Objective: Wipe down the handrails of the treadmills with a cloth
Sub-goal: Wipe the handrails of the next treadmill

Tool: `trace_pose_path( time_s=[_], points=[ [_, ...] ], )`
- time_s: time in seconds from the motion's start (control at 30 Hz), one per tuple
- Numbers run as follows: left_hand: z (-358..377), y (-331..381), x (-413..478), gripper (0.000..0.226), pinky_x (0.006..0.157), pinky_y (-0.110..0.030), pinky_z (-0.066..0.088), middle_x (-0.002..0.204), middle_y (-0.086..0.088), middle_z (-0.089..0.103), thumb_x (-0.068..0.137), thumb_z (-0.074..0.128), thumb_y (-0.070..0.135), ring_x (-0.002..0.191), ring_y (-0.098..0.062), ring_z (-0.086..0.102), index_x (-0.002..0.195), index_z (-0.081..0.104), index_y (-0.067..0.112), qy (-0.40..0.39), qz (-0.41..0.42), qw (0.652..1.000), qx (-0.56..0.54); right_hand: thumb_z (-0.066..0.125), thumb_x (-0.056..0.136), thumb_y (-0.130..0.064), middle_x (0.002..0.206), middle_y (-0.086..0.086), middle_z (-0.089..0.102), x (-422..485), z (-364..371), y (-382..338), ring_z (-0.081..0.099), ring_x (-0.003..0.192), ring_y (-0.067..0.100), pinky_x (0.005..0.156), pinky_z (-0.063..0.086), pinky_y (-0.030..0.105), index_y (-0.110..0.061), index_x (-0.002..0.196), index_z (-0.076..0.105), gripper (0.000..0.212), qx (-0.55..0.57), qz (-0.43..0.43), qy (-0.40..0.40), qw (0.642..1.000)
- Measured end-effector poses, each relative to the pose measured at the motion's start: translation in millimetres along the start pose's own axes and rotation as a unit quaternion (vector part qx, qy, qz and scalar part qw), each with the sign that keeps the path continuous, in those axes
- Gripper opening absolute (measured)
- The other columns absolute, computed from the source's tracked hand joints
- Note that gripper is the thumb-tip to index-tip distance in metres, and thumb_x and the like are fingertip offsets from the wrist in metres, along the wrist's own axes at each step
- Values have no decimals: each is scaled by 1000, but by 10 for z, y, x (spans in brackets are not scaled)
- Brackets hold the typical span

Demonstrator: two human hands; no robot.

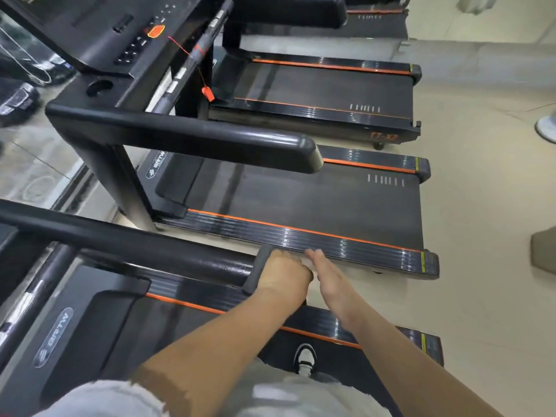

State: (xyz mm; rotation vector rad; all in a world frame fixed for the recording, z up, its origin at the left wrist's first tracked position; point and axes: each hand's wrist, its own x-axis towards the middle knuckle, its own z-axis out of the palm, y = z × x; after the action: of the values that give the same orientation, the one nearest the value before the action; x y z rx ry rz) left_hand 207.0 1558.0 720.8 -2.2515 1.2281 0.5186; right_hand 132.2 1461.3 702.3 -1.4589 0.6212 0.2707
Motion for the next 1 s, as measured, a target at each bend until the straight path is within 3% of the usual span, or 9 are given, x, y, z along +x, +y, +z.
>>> trace_pose_path(
  time_s=[0.07, 0.13, 0.27, 0.4, 0.53, 0.63, 0.77, 0.93, 1.0],
  points=[
    [172, -81, -238, 33, 104, -44, 34, 123, -3, 62, 98, 55, 34, 119, -31, 53, 129, 61, 24, 73, 51, 996, 11, 33, 110, -47, 104, -28, 64, -9, 113, -21, 56, 96, -14, 86, 37, 4, -33, 120, 63, 34, 19, 17, -19, 999],
    [403, -241, -513, 35, 117, -46, 31, 130, -3, 62, 93, 56, 26, 130, -31, 50, 126, 66, 22, 192, 95, 976, -35, 37, 111, -39, 103, -24, 69, 35, 279, 32, 62, 102, -6, 77, 42, 2, -29, 121, 63, 30, 28, 19, -27, 999],
    [594, -529, -932, 34, 125, -45, 24, 148, -2, 56, 85, 56, 16, 153, -23, 30, 116, 71, 20, 292, 163, 918, -211, 28, 101, -68, 153, -11, 42, 6, 725, 197, 36, 142, 4, 119, 29, 21, -28, 154, 38, 67, -76, -78, 38, 993],
    [707, -664, -1153, 25, 123, -46, 30, 134, -8, 63, 72, 60, 4, 135, -26, 53, 90, 73, 14, 381, 17, 867, -321, 20, 94, -74, 160, 9, 33, -1, 1040, 218, 27, 148, 22, 124, 23, 45, -15, 159, 31, 88, -218, -118, 125, 961],
    [853, -847, -1188, 25, 120, -48, 35, 131, -9, 59, 74, 58, 1, 119, -28, 59, 91, 71, 12, 402, -91, 838, -357, 36, 92, -72, 131, 9, 57, 102, 1061, 168, 53, 121, 30, 103, 47, 46, -17, 140, 55, 75, -331, -162, 188, 910],
    [831, -843, -1145, 28, 112, -49, 42, 136, -7, 57, 77, 54, 4, 119, -26, 56, 98, 71, 12, 389, -103, 828, -389, 36, 91, -75, 99, -8, 71, 355, 825, -146, 66, 99, 20, 88, 54, 40, -30, 102, 67, 56, -328, -91, 69, 938],
    [779, -721, -1131, 30, 104, -40, 48, 137, -6, 56, 80, 51, 7, 122, -25, 55, 101, 72, 12, 375, -106, 816, -427, 48, 97, -59, 88, -9, 78, 542, 711, -312, 73, 89, 15, 93, 57, 42, -30, 90, 77, 42, -137, 28, -30, 990],
    [872, -645, -1129, 33, 117, -41, 38, 142, -7, 55, 81, 51, 4, 122, -29, 55, 104, 73, 13, 379, -107, 814, -427, 27, 105, -57, 88, -10, 67, 193, 894, 104, 62, 89, 15, 84, 49, 41, -27, 85, 60, 50, -124, -108, 174, 971],
    [943, -636, -1132, 32, 118, -44, 37, 146, -9, 53, 80, 52, 2, 125, -31, 55, 102, 73, 13, 382, -91, 815, -426, 19, 107, -54, 107, -3, 64, 6, 1079, 356, 58, 103, 21, 93, 48, 44, -22, 109, 60, 52, -152, -195, 257, 934]
  ],
)
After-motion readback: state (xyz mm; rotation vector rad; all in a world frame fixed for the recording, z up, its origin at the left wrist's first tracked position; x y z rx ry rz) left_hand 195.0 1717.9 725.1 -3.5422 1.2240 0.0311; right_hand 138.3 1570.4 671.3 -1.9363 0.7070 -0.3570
